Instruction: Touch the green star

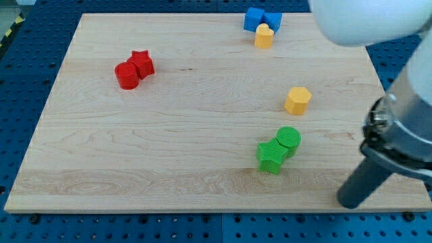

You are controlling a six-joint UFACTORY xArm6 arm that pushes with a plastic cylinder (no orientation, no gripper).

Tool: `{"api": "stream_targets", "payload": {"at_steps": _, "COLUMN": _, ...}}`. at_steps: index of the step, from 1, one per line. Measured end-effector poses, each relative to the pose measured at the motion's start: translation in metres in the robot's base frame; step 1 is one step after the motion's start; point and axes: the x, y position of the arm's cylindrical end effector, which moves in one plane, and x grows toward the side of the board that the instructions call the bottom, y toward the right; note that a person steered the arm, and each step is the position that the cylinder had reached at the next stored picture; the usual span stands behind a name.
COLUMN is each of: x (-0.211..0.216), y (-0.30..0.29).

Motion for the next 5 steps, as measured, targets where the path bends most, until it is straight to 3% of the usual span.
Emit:
{"api": "stream_targets", "payload": {"at_steps": 3, "x": -0.018, "y": -0.104}}
{"api": "stream_targets", "payload": {"at_steps": 5, "x": -0.027, "y": -0.100}}
